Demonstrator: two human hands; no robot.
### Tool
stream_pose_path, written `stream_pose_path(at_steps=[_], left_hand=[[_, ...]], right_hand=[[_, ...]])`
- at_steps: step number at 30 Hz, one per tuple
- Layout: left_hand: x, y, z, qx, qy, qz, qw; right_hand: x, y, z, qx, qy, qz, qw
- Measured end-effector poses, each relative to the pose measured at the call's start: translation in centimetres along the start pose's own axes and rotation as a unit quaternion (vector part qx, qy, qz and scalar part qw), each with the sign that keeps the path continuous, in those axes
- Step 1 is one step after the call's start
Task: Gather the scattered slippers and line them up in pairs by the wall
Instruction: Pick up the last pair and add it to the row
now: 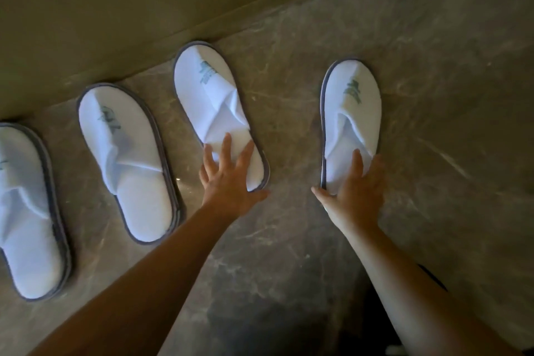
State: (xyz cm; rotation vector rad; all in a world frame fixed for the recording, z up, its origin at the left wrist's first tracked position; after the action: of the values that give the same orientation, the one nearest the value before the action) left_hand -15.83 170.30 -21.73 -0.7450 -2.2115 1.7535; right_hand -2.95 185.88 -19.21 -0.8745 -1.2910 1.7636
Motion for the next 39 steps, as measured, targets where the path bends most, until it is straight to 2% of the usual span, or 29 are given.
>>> stream_pose_path(at_steps=[6, 13, 21, 24, 29, 39], left_hand=[[-0.2, -0.5, -0.5, -0.017, 0.002, -0.011, 1.0], [0.0, -0.4, -2.0, -0.004, 0.005, 0.006, 1.0], [0.5, -3.1, -2.0, 0.068, 0.047, 0.123, 0.989], [1.1, -3.5, -2.2, 0.082, 0.067, 0.122, 0.987], [1.1, -2.3, -2.3, 0.093, 0.055, 0.132, 0.985], [1.2, -1.3, -3.6, 0.076, 0.041, 0.085, 0.993]], right_hand=[[0.9, 0.4, -0.2, 0.03, -0.001, 0.005, 1.0], [2.8, -0.8, -0.4, 0.036, -0.058, 0.009, 0.998], [8.1, -5.5, 2.3, 0.004, -0.171, 0.063, 0.983], [8.9, -5.6, 3.1, 0.008, -0.197, 0.078, 0.977], [9.0, -2.9, 4.5, 0.027, -0.188, 0.071, 0.979], [9.6, 0.1, 3.6, 0.036, -0.217, 0.083, 0.972]])
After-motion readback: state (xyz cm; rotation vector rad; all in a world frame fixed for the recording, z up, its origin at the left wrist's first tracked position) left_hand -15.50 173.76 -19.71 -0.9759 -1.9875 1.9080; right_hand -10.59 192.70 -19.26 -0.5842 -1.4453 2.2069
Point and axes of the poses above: each hand's wrist, its own x-axis towards the middle knuckle, its own y-axis out of the palm, z = x × y, the point moved 1 cm from there along x, towards the middle knuckle, and after that the axes turned 15 degrees about -z, right-handed, at the moved point
